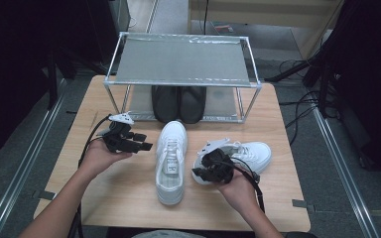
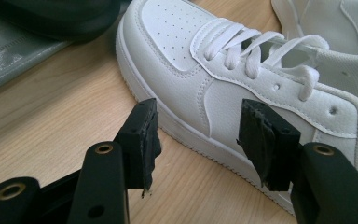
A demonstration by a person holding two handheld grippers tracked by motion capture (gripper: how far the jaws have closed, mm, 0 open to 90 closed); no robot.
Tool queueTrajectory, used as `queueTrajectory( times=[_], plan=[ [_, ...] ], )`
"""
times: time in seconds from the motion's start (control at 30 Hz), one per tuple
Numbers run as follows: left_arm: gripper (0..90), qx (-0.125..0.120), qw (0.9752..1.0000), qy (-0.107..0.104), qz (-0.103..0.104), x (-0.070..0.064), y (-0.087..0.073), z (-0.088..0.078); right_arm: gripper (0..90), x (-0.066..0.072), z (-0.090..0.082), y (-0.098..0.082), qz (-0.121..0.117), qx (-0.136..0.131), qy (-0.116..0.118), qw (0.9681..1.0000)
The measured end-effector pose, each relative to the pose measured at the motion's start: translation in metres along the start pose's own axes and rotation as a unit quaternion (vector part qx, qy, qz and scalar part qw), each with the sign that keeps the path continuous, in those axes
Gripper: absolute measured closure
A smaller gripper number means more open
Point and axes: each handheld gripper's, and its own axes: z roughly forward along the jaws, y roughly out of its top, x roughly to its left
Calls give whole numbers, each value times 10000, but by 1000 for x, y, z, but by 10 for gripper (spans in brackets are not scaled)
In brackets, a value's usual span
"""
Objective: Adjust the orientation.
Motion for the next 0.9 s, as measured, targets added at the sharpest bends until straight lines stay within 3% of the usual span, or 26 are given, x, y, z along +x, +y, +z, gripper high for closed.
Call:
queueTrajectory(
  times=[0.1,0.2,0.37,0.63,0.9],
  plan=[
    [474,17,10000,-2,-1,0,0,0,766,5,3,-2,2,26,150,9999],
    [473,34,10000,-5,0,0,0,1,768,10,9,-4,-79,81,144,9998],
    [465,18,10000,-7,-15,0,-1,0,764,7,15,-7,43,64,259,9996],
    [460,39,10000,17,-10,1,-1,0,710,5,10,-8,-25,-112,298,9995],
    [458,51,10000,16,-10,2,-1,0,660,-1,-3,-9,163,-276,441,9985]
  ],
)
